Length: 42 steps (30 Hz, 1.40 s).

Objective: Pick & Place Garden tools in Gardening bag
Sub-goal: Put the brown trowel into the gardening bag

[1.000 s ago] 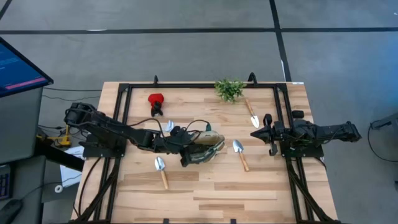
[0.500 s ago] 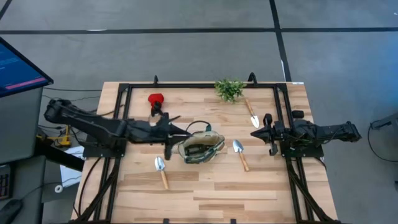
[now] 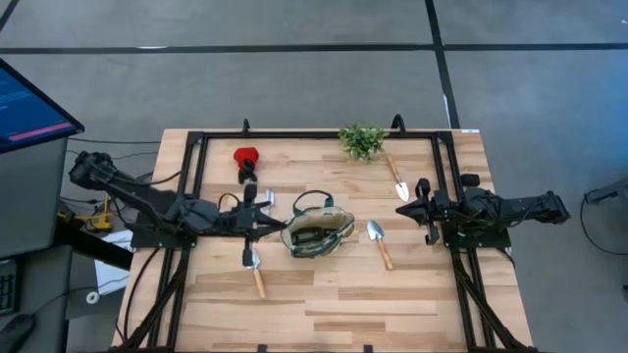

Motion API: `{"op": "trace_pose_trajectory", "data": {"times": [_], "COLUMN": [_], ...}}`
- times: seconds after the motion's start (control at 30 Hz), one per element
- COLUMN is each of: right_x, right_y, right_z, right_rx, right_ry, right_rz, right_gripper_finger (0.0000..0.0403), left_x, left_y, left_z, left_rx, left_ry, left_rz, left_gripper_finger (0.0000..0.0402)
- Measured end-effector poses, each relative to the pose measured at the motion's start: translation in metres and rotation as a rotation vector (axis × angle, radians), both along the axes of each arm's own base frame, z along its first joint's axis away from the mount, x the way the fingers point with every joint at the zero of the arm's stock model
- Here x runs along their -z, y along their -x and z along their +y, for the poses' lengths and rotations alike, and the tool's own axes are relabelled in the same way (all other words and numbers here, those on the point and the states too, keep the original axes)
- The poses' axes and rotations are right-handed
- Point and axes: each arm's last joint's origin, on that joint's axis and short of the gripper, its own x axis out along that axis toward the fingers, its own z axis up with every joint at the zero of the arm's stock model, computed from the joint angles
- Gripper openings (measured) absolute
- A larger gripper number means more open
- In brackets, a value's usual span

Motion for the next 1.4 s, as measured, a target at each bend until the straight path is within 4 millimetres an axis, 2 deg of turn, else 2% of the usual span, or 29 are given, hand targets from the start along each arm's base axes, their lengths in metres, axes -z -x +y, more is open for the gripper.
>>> {"op": "trace_pose_trajectory", "data": {"times": [0.1, 0.23, 0.43, 0.6, 0.77, 0.9, 1.13, 1.27, 1.4], "right_x": [0.000, 0.000, 0.002, 0.003, 0.003, 0.004, 0.010, 0.009, -0.002], "right_y": [0.000, 0.000, 0.000, 0.001, 0.003, 0.003, -0.001, -0.005, -0.008], "right_z": [0.000, -0.002, -0.004, -0.008, -0.013, -0.014, -0.015, -0.014, -0.014], "right_rx": [0.001, 0.063, 0.143, 0.282, 0.439, 0.507, 0.576, 0.573, 0.574], "right_ry": [0.000, -0.005, -0.037, -0.093, -0.208, -0.267, -0.306, -0.271, -0.213], "right_rz": [0.000, 0.005, 0.022, 0.019, -0.012, -0.023, 0.018, 0.029, 0.043], "right_gripper_finger": [0.0000, 0.0000, 0.0000, 0.0000, 0.0000, 0.0000, 0.0000, 0.0000, 0.0000], "left_x": [0.007, 0.022, 0.054, 0.061, 0.067, 0.075, 0.081, 0.078, 0.078], "left_y": [0.004, 0.016, 0.055, 0.091, 0.113, 0.120, 0.116, 0.115, 0.114], "left_z": [0.003, 0.018, 0.046, 0.064, 0.070, 0.072, 0.071, 0.070, 0.070], "left_rx": [-0.047, -0.183, -0.241, -0.146, -0.090, -0.088, -0.089, -0.088, -0.087], "left_ry": [-0.084, -0.120, -0.077, -0.013, 0.030, 0.042, 0.050, 0.049, 0.027], "left_rz": [0.080, 0.114, 0.099, -0.018, -0.121, -0.165, -0.200, -0.227, -0.230], "left_gripper_finger": [0.0002, 0.0003, 0.0002, 0.0002, 0.0001, 0.0001, 0.0001, 0.0002, 0.0002]}}
